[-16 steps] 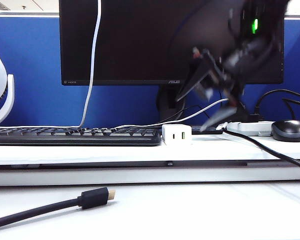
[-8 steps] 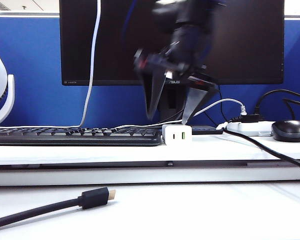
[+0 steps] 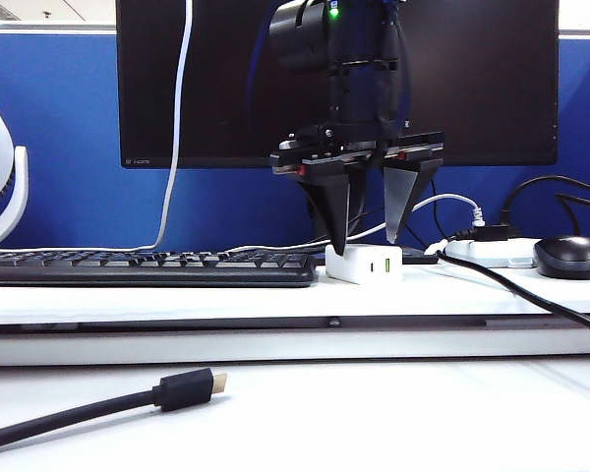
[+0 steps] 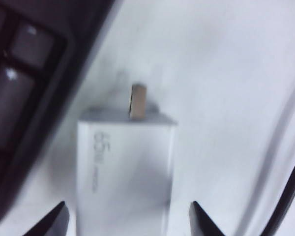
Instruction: Pick up the Type-C charging cable and the charging base, insert one end of the Type-C charger into the corresponding slot on the base, and finally place the plugged-in charger back on the table.
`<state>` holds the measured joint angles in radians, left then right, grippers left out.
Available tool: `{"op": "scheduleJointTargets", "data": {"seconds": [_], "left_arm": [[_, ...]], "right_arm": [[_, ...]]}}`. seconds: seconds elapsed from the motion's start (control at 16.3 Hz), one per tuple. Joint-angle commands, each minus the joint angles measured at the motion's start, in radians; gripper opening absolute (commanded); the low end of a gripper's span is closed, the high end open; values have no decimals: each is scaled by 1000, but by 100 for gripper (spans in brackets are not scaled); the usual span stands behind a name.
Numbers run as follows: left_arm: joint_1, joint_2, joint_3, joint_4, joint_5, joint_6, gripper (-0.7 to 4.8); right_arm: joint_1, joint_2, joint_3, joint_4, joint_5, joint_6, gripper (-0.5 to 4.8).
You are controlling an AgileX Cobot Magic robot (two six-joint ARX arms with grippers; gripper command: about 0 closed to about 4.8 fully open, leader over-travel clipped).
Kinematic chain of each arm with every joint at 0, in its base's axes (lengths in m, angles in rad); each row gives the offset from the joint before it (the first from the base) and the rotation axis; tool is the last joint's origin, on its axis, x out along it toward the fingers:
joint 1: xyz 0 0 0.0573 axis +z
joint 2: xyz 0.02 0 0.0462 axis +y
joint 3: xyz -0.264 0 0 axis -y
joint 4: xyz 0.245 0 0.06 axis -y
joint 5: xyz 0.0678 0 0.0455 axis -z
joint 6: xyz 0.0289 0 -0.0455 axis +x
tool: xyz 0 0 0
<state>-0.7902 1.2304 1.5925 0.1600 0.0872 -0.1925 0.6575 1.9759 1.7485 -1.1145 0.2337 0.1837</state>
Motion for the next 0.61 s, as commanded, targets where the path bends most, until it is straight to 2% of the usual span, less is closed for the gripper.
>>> {"op": "scheduleJointTargets", "data": {"seconds": [0.06, 0.12, 0.18, 0.31, 0.37, 0.43, 0.49, 0.61], "left_arm": [[0, -12, 3, 9, 3, -6, -5], [0, -14, 3, 6, 3, -6, -5], [0, -17, 3, -2, 3, -6, -5], [0, -18, 3, -5, 3, -6, -5], [0, -24, 3, -8, 3, -6, -5], [0, -29, 3, -8, 3, -6, -5], [0, -32, 3, -9, 3, -5, -5], [0, -34, 3, -6, 3, -6, -5]], "right_arm": [[5, 38, 3, -65, 26, -2, 224], [5, 31, 4, -63, 16, -7, 133], [-5, 8, 5, -58, -127, -27, 46], [-41, -31, 5, -40, -326, -26, 39], [-83, -53, 5, -29, -475, -26, 9], [-168, -61, 5, -21, -705, -26, 7], [-210, -60, 2, -18, -808, -26, 7], [-298, -56, 2, -10, -866, -11, 0]]}}
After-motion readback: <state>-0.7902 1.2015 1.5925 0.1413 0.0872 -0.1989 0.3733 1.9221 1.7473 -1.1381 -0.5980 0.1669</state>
